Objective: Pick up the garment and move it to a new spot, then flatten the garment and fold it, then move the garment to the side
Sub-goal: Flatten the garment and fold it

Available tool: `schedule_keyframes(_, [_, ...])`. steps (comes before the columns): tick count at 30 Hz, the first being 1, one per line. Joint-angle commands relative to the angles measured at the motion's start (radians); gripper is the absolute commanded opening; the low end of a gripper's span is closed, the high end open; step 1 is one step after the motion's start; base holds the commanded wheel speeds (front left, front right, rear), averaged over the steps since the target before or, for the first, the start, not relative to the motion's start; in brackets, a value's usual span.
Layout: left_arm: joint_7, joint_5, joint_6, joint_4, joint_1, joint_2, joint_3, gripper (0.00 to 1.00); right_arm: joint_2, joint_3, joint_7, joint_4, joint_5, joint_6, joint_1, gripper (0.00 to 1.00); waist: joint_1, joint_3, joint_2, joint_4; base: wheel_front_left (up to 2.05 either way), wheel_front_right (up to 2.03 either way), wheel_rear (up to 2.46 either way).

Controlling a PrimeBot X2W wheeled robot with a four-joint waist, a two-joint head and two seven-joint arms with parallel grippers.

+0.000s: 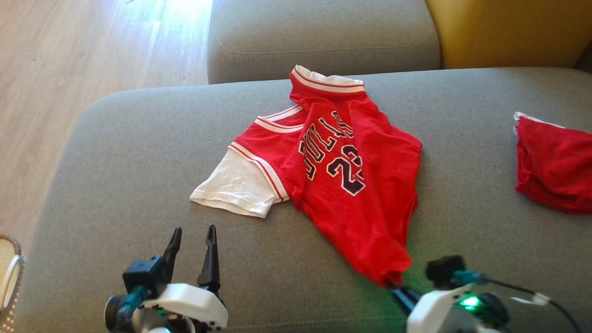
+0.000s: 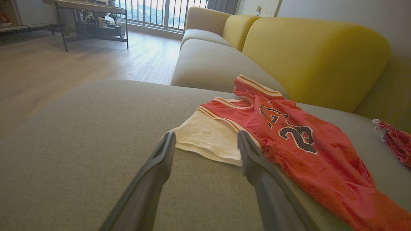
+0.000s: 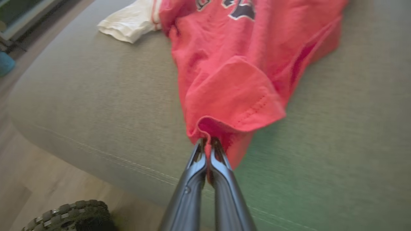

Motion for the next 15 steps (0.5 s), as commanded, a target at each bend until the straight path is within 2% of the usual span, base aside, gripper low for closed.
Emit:
schedule_keyframes(1, [-0.012,0.0,0.0,-0.033,-0.03,0.004,0.036,1.0,0.001,-0.003,0.003,-0.047,-0.019,0.0,-0.027,0.0,0.0001,0.0,0.0,0.0,0.0,0.0,0.0])
schedule_keyframes(5, [-0.012,0.001,-0.002,-0.031,-0.029,0.004,0.041,1.0,0.001,-0.119,0.035,-0.096,-0.113,0.0,-0.003,0.0,0.0001,0.002,0.0,-0.001,0.0,0.0,0.0])
schedule_keyframes(7, [-0.012,0.0,-0.002,-0.03,-0.028,0.004,0.042,1.0,0.001,-0.156,0.041,-0.115,-0.122,0.0,0.002,0.0,0.0001,0.003,0.0,-0.006,0.0,0.0,0.0])
schedule_keyframes(11, [-0.012,-0.004,-0.002,-0.018,-0.031,0.004,0.033,1.0,0.001,-0.172,0.046,-0.132,-0.096,0.0,0.006,0.0,0.0001,0.01,0.0,-0.023,0.0,0.0,0.0])
schedule_keyframes(15, [-0.012,-0.001,0.006,0.004,-0.055,0.004,0.027,1.0,0.001,-0.188,0.039,-0.132,-0.126,0.0,0.014,0.0,0.0001,0.023,0.0,-0.045,0.0,0.0,0.0])
